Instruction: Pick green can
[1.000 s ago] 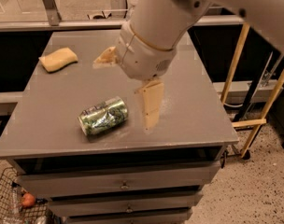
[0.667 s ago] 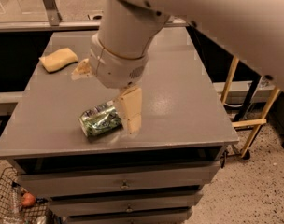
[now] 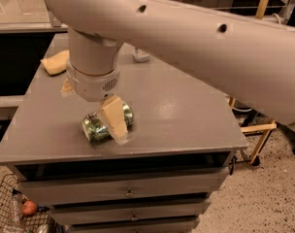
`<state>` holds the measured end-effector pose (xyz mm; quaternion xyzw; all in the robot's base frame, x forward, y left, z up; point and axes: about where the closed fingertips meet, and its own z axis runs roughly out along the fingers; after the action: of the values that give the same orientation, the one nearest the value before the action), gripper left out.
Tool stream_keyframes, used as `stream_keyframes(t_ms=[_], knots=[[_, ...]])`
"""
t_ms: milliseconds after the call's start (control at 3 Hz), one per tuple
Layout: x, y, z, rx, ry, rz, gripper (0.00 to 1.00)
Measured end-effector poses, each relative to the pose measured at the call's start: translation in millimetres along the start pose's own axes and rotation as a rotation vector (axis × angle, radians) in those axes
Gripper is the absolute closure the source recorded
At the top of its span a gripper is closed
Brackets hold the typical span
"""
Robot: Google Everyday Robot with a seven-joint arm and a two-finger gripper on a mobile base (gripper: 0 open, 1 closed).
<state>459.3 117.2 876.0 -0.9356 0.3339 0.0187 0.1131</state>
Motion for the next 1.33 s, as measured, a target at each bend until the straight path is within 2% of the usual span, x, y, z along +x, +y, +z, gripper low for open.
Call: stream_keyframes(t_ms=[333, 1000, 1333], knots=[[13.5, -10.0, 18.7, -0.031, 0.007, 0.019, 0.0], [30.8, -20.2, 40.2, -0.063, -0.002, 0.038, 0.41], [39.5, -25.0, 32.7, -0.044, -0.009, 0.038, 0.72]])
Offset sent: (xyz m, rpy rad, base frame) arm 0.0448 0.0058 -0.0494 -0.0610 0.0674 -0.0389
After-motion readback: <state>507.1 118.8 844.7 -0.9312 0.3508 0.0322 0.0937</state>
